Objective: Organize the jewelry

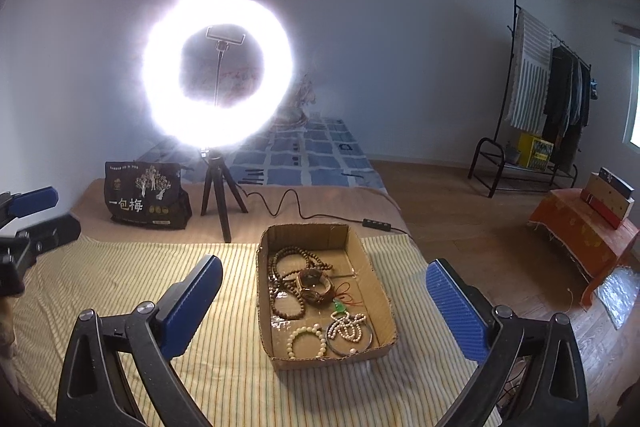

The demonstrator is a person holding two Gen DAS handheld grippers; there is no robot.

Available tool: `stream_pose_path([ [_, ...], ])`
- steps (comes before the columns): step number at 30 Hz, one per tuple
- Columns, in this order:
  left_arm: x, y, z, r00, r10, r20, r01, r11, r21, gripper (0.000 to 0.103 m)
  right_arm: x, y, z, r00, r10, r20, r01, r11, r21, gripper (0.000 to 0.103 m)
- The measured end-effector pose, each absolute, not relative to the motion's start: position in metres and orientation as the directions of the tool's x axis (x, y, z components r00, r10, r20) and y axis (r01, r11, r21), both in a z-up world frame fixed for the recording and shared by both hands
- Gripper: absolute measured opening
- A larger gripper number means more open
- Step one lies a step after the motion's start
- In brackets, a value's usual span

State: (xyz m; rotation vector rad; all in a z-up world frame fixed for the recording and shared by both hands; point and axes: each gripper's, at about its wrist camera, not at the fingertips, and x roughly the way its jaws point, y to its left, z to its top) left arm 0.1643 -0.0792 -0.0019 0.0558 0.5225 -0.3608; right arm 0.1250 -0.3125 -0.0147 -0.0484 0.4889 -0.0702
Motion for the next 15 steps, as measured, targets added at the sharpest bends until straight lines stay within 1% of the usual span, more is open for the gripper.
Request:
stream_pose_path([
  [2, 0.1591, -0.0809, -0.0024, 0.811, -0.313, -0.494, 0.353, 0.936, -0.014, 0.097, 0.1240, -0.3146, -0.0148, 0.882, -0.079, -0.465, 0.058, 0.997, -0.059, 0.103],
  [4, 0.1557, -0.0798, -0.0023, 0.819, -0.310, -0.483, 0.348, 0.938, -0.012, 0.101, 0.1245, -0.3168, -0.0161, 0.879, -0.077, -0.470, 0.059, 0.997, -0.053, 0.103],
  [11, 0.1563, -0.0809, -0.0044, 0.835, -0.254, -0.488, 0.295, 0.955, 0.007, 0.102, 0.1260, -0.3209, -0.0186, 0.874, -0.087, -0.479, 0.069, 0.996, -0.055, 0.103],
  [15, 0.1561, -0.0818, -0.0052, 0.833, -0.253, -0.491, 0.295, 0.955, 0.008, 0.102, 0.1272, -0.3229, -0.0196, 0.872, -0.094, -0.480, 0.077, 0.995, -0.056, 0.103],
])
